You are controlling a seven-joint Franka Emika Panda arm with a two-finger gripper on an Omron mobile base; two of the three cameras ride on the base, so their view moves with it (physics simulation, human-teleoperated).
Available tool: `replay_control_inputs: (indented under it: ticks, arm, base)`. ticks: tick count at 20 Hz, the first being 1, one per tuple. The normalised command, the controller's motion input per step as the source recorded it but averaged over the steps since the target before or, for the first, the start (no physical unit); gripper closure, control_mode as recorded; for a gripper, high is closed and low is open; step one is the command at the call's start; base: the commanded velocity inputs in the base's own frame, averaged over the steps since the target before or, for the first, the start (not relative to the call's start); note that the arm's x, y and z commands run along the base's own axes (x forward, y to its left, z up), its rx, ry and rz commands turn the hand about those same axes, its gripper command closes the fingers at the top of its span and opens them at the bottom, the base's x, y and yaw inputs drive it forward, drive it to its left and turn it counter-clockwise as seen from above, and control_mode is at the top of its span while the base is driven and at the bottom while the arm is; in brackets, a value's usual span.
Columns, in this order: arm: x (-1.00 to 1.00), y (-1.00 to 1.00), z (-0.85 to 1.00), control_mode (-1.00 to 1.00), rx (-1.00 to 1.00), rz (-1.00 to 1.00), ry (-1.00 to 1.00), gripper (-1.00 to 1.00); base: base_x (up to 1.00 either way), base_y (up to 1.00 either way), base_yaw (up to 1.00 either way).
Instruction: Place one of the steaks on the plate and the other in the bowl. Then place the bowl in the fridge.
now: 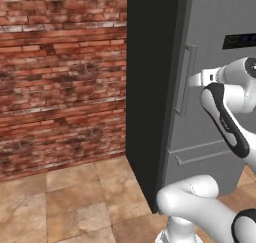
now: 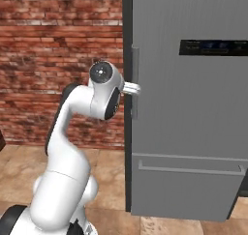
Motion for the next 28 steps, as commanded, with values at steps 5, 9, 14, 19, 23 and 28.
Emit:
replay_control_inputs:
  ticks: [5,9,14,19,23,28]
  arm:
    - [0.26,-0.01,-0.07,-1.0,0.0,0.01,-0.04,-1.0]
    - [0.3,-0.06,-0.12,-1.0,0.0,0.01,-0.06,-1.0]
    - [0.33,-0.13,-0.14,-1.0,0.01,0.01,-0.02,-1.0]
    - [0.38,-0.1,-0.03,-1.0,0.01,0.01,0.0,-1.0]
    - [0.46,0.0,-0.02,-1.0,0.0,0.01,0.0,-1.0]
    - [0.48,-0.02,-0.11,-1.0,0.0,0.02,0.0,-1.0]
  base:
    - [0.0,0.0,0.0]
    - [0.0,0.0,0.0]
    - [0.0,0.0,0.0]
    - [0.0,0.0,0.0]
    - [0.0,0.0,0.0]
    - [0.0,0.0,0.0]
